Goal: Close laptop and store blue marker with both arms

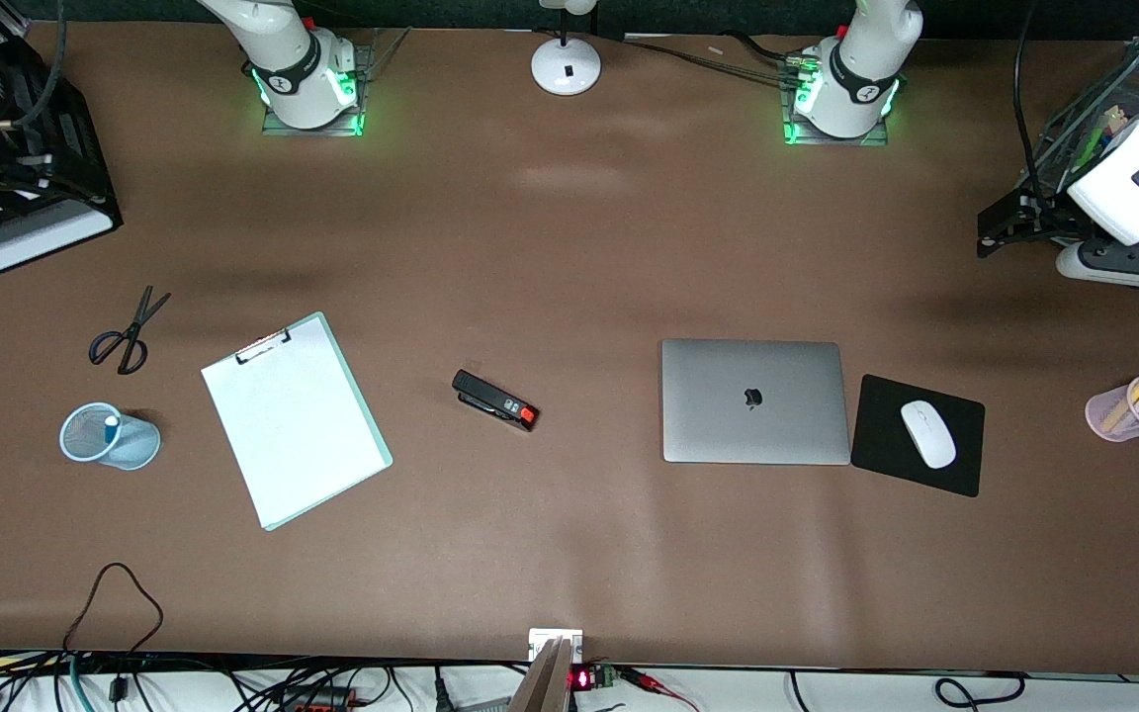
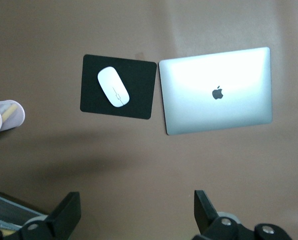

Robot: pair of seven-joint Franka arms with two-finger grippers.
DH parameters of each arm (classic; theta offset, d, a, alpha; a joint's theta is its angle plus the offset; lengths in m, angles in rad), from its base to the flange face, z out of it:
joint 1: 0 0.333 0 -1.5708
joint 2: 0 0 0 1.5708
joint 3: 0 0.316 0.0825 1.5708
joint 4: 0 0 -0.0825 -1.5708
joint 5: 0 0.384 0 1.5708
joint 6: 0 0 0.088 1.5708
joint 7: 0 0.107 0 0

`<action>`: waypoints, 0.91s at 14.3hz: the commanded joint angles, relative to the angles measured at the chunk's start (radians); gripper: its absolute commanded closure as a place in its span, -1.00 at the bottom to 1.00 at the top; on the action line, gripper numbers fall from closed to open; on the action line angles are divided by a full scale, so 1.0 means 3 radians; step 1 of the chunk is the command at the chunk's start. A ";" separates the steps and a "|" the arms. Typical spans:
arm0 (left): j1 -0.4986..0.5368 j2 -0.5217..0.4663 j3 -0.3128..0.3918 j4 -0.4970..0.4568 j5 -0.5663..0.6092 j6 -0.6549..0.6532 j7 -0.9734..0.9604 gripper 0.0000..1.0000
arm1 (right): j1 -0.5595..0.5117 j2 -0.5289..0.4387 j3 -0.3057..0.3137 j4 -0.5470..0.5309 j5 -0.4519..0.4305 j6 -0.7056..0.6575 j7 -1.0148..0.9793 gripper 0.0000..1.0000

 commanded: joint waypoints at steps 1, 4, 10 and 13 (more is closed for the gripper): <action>0.0016 -0.0170 0.0026 -0.0208 -0.0052 0.0137 0.0098 -1.00 | 0.0021 -0.0379 0.0007 -0.0485 -0.0068 0.0217 0.0182 -1.00; 0.0006 -0.0150 0.0026 -0.0188 -0.0057 0.0127 0.0098 -1.00 | 0.0021 -0.0334 0.0053 -0.0333 -0.0068 0.0187 0.0167 -1.00; 0.0016 -0.0104 0.0010 -0.0147 -0.0057 0.0112 0.0103 -1.00 | -0.0025 -0.0058 0.0038 0.0132 -0.0027 0.0181 0.0162 -1.00; 0.0016 -0.0104 0.0005 -0.0147 -0.0057 0.0107 0.0103 -1.00 | -0.0020 -0.0052 0.0038 0.0149 -0.0012 0.0136 0.0167 -1.00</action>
